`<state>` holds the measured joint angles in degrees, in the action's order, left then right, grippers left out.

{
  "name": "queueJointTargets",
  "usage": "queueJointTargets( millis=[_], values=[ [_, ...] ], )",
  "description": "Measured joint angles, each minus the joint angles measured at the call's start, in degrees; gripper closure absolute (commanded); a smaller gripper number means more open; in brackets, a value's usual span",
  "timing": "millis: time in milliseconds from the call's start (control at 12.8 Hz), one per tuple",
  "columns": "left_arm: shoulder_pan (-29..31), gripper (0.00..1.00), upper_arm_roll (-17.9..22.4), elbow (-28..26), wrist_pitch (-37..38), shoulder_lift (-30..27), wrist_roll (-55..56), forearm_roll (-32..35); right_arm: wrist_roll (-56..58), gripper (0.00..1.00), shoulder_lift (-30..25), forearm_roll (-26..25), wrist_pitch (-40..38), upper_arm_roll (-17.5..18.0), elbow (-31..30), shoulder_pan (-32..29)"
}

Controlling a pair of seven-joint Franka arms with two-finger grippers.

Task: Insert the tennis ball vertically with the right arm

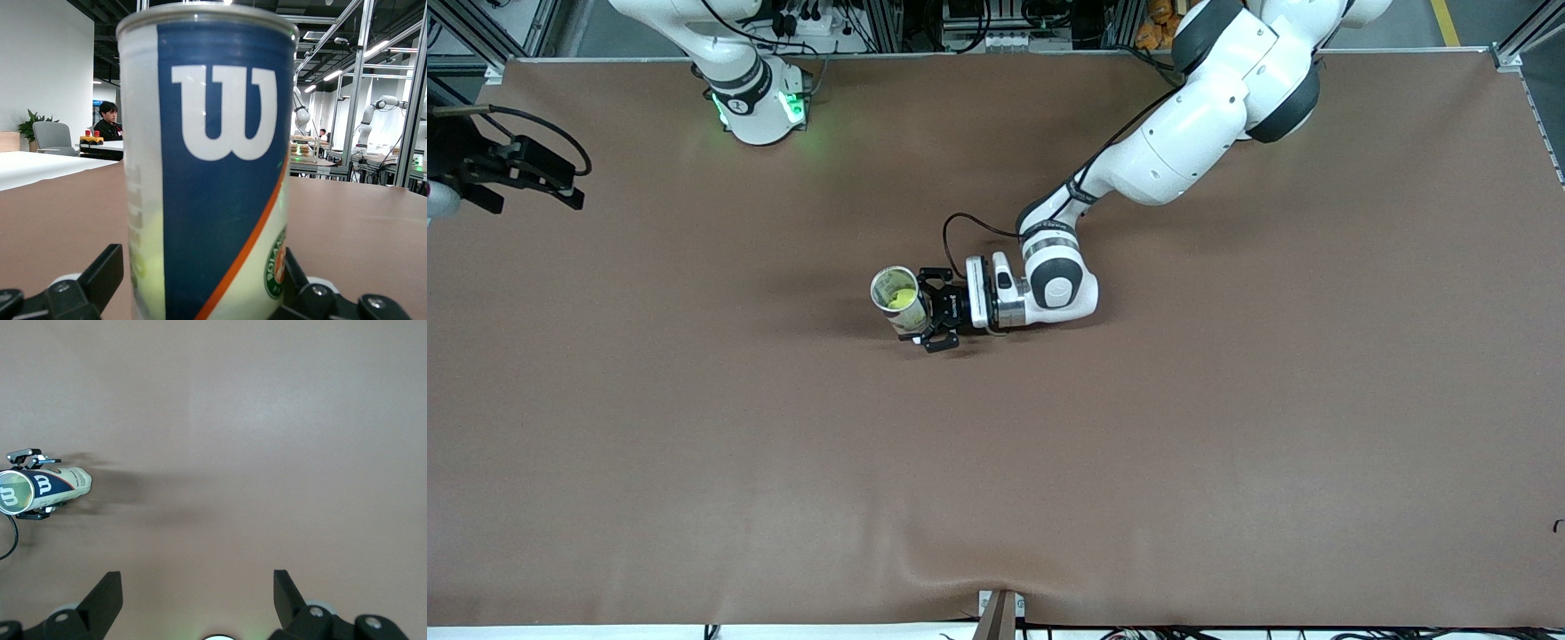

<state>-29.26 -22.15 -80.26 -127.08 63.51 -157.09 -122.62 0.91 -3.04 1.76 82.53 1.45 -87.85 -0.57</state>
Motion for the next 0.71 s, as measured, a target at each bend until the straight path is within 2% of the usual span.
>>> queueJointTargets(
  millis=[706],
  values=[
    [0.11,0.0,0.01,-0.05,0.0,-0.03,0.0,0.0,-0.12,0.0,0.0,-0.01,-1.26,-0.9,0.0,-0.03]
  ],
)
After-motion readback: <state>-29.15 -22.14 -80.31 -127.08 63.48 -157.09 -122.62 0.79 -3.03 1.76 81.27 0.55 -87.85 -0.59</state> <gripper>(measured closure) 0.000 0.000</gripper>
